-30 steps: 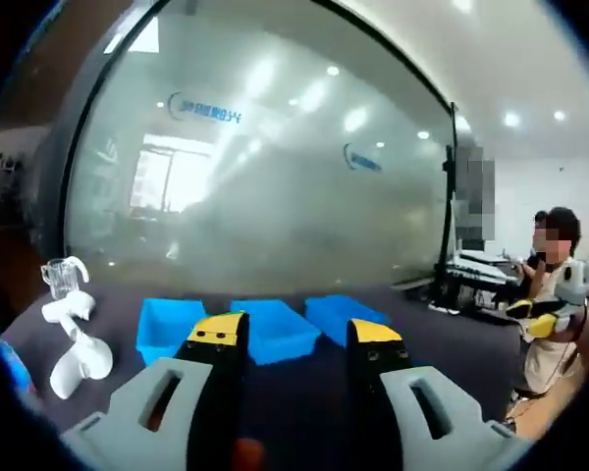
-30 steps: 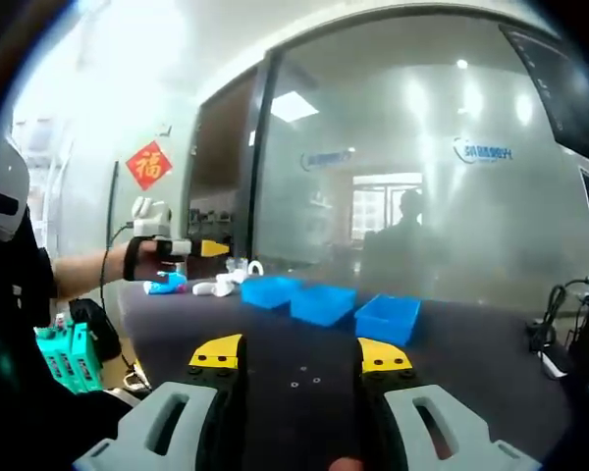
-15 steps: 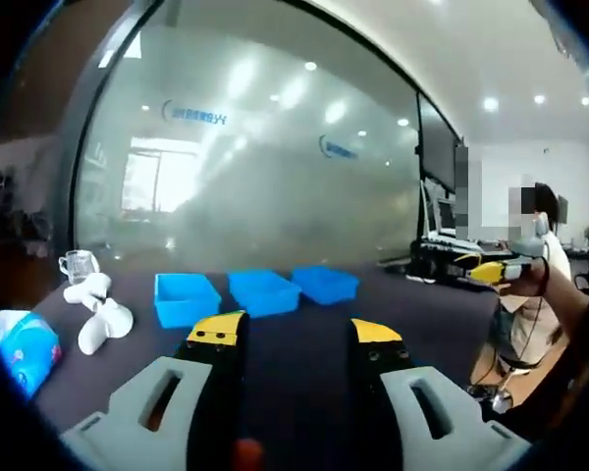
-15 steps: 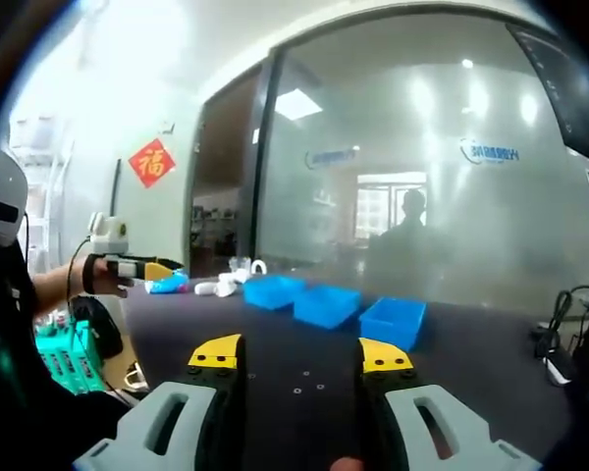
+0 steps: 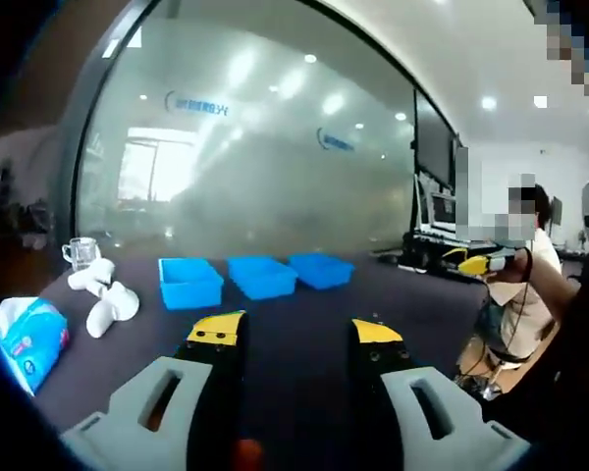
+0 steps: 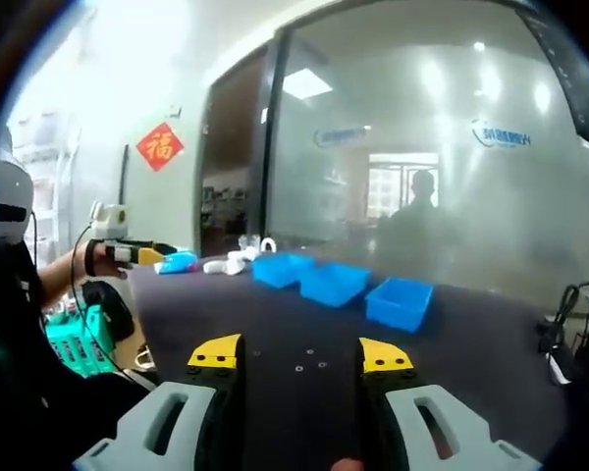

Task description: Sort the screws, nuts, and washers into the corresponding bins

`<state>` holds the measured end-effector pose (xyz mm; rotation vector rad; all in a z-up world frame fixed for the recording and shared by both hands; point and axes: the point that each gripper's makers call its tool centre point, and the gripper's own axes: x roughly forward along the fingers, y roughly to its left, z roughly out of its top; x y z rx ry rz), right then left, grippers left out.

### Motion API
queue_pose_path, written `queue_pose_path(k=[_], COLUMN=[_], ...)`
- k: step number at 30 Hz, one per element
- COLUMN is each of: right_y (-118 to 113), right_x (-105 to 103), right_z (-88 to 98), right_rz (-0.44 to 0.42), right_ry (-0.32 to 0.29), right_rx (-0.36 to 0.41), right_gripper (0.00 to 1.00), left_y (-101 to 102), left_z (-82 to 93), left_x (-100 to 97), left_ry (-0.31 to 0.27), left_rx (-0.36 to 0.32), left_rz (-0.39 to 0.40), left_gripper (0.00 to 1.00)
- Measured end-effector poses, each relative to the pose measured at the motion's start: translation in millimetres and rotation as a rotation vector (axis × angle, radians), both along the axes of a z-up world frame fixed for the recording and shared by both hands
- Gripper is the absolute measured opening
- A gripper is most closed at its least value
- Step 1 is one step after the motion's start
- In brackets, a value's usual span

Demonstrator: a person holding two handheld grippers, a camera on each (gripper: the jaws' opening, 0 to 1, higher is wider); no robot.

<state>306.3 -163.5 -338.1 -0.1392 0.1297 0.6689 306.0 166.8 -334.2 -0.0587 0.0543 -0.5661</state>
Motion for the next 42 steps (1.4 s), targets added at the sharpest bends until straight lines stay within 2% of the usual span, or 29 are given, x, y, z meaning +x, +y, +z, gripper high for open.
queue_pose_path(k=[4,13,18,20,31,33,42], right_y=[2.2,9.5,20.4,27.0,57.5,60.7,77.7], right_x=[2.1,18.5,21.5,21.5,24.3,25.5,26.6], right_z=[-4.9,-11.0,-15.0,-18.8,-34.2,-37.3,-35.2], right_rz=[0.039,0.101,0.163,0.201,0.341,0.363,0.421], right_ry=[0.048,0.097,0.145,0.164,0.247,0.251,0.262], right_rx=[-0.023,-0.131,-0.175,-0.225,-0.389,-0.431,-0.489], right_gripper=[0.4,0.4,0.4,0.4,0.4,0.4,0.38], left_y=[-3.7,-6.5,-5.5,-4.8,-6.2,-7.2,-12.9], left_z=[-2.5,-7.7,-9.4,-9.9,-14.7,-15.5,-19.7], left_x=[-5.0,-12.1,-15.1,-16.1,-25.7,-27.6,-36.3], left_ry=[0.002,0.009,0.008,0.009,0.018,0.021,0.044], left_rx=[0.012,0.048,0.064,0.065,0.067,0.068,0.039], left_rz=[-0.013,-0.018,-0.019,-0.021,-0.067,-0.081,-0.149], left_gripper=[0.39,0.39,0.39,0.39,0.4,0.4,0.4])
